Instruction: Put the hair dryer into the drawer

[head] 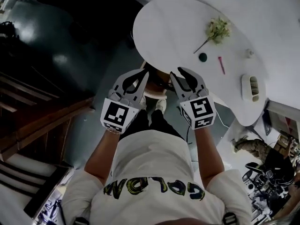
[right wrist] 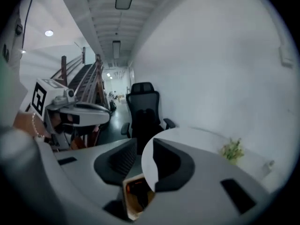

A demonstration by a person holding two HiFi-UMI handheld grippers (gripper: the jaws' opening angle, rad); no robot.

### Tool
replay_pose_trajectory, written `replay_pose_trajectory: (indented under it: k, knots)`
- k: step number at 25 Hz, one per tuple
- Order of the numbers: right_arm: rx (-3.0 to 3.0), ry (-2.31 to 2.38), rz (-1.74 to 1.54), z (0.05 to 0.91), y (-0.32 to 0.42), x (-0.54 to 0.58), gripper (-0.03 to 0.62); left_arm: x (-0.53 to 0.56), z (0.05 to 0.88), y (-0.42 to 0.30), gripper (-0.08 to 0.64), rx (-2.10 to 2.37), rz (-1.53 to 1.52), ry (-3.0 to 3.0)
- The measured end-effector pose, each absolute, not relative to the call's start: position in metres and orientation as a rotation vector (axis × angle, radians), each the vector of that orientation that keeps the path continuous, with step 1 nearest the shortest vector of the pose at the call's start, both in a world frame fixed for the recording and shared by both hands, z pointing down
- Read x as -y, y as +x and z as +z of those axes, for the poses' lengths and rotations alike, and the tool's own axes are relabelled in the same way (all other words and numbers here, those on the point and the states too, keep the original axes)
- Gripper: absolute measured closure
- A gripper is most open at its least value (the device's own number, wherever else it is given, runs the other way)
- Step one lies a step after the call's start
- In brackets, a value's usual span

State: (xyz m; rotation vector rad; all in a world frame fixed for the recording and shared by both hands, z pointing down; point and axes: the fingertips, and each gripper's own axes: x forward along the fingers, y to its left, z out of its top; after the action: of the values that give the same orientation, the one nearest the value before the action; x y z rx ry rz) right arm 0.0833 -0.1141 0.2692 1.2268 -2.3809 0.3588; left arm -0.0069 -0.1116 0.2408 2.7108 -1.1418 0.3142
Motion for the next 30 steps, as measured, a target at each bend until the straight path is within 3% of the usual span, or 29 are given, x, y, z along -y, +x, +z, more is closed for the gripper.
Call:
replay_pose_trajectory:
  k: [8, 15, 30]
  knots:
    - [2.535, 1.428, 0.207, 0.144, 0.1, 0.083, 0.489, 0.087, 0.133, -0.013, 0.549, 1.303, 0.02, 2.727]
    - [2.607, 1.486, 0.068, 0.078, 0.109, 0.061, 0.499, 0.056, 0.076, -0.004, 0.549, 1.292, -0.054, 2.826]
    - [2.684, 1.436, 0.021, 0.047, 0.098, 0.036, 0.517, 0.033, 0.037, 0.004, 0.549, 1.291, -0.137, 2.889]
